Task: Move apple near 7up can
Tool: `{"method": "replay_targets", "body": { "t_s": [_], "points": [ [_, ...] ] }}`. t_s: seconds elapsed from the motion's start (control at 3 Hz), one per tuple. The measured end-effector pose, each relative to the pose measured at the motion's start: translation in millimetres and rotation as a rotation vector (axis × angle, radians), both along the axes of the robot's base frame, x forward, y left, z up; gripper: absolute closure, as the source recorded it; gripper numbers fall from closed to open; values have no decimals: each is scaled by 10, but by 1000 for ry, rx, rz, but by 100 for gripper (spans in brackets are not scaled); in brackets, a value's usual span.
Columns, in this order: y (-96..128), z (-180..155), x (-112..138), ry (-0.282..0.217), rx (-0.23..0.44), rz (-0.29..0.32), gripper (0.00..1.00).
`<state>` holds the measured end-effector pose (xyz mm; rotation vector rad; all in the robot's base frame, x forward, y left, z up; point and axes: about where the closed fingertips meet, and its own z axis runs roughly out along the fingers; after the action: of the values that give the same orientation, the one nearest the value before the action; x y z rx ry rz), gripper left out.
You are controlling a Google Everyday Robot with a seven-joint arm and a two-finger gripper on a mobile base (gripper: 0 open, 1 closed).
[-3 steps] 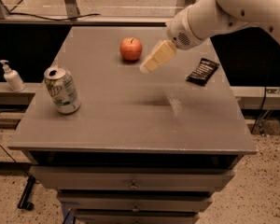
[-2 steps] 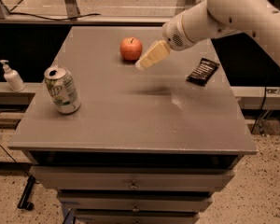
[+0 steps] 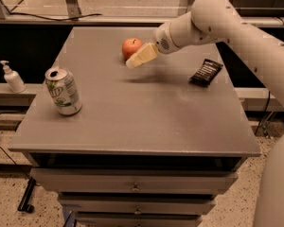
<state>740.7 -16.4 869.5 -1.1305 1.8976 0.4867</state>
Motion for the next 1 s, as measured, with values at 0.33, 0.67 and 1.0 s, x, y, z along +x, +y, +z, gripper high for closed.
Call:
{"method": "replay_targets", "body": {
  "t_s": [0.33, 0.67, 1.0],
  "points": [
    [165, -132, 154, 17, 16, 18, 0],
    [326, -187, 227, 20, 33, 48, 16],
    [322, -222, 266, 23, 38, 45, 39]
  ]
}}
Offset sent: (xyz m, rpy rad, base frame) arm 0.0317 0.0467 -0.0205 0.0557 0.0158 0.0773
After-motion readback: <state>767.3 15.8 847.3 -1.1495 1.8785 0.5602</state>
